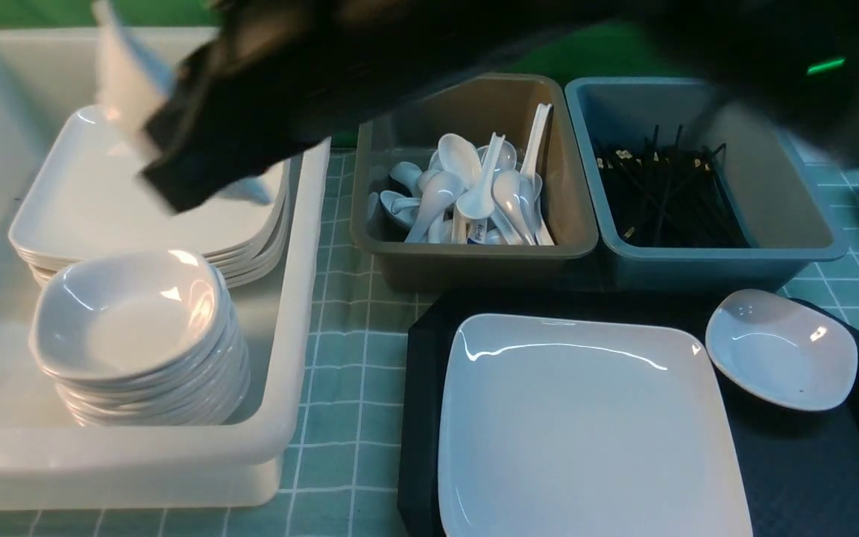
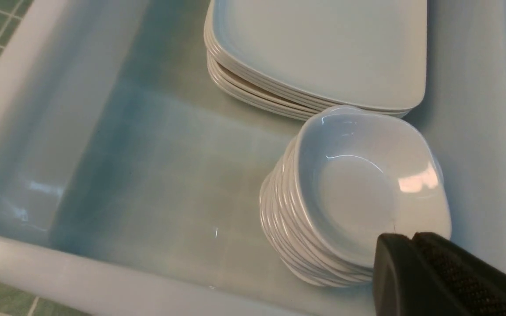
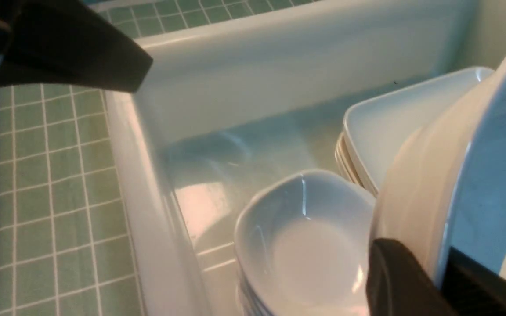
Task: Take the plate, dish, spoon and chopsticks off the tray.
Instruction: Use the right arm to put the small plate into the large storage box on the left
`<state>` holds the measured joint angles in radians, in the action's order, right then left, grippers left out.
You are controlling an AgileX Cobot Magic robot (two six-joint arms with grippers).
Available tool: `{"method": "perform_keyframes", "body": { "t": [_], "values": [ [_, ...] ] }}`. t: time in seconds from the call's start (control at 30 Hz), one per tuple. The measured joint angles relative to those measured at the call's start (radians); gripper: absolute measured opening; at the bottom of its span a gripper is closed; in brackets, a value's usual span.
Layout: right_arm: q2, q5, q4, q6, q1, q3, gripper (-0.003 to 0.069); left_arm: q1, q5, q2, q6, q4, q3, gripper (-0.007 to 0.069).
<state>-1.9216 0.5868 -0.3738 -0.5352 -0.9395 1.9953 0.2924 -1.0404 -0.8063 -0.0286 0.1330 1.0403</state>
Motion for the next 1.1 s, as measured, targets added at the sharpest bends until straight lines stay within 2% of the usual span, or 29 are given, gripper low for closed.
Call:
{"method": "perform_keyframes", "body": {
  "t": [0.2, 0.5, 0.6, 0.67, 0.7, 0.77, 0.83, 0.9, 1.0, 1.07, 1.1],
  "values": [
    [-0.175, -0.05, 0.097, -0.009, -0.051, 0.085, 0.0069, 0.0, -0.009, 0.0, 0.001, 0.0, 0.0, 0.001],
    [-0.243, -0.058, 0.138, -0.038, -0.081, 0.085, 0.0091, 0.0, -0.014, 0.001, 0.02, 0.0, 0.0, 0.001],
    [-0.244, -0.056, 0.138, -0.047, -0.087, 0.085, 0.0174, 0.0, -0.014, 0.001, 0.022, 0.0, 0.0, 0.001],
    [-0.244, -0.05, 0.138, -0.043, -0.088, 0.086, 0.0305, 0.0, -0.014, 0.001, 0.029, 0.0, 0.0, 0.001],
    [-0.244, -0.048, 0.138, -0.04, -0.088, 0.087, 0.0315, 0.0, -0.014, 0.001, 0.029, 0.0, 0.0, 0.001],
    [-0.244, -0.012, 0.138, -0.019, -0.089, 0.087, 0.0422, 0.0, -0.015, 0.001, 0.029, 0.0, 0.0, 0.001],
    [-0.237, 0.034, 0.139, 0.004, -0.09, 0.087, 0.0482, 0.0, -0.016, 0.001, 0.029, 0.0, 0.0, 0.001],
    [-0.218, 0.085, 0.141, 0.031, -0.09, 0.087, 0.0526, 0.0, -0.016, 0.001, 0.029, 0.0, 0.0, 0.001],
    [-0.167, 0.157, 0.168, 0.08, -0.09, 0.087, 0.0548, 0.0, -0.021, 0.001, 0.041, 0.001, 0.0, 0.001],
    [-0.118, 0.218, 0.24, 0.125, -0.09, 0.087, 0.054, 0.0, -0.021, 0.001, 0.053, 0.002, 0.0, 0.001],
    [-0.08, 0.278, 0.327, 0.189, -0.09, 0.087, 0.0517, 0.0, -0.024, 0.001, 0.057, 0.007, 0.0, 0.001]
  ]
}}
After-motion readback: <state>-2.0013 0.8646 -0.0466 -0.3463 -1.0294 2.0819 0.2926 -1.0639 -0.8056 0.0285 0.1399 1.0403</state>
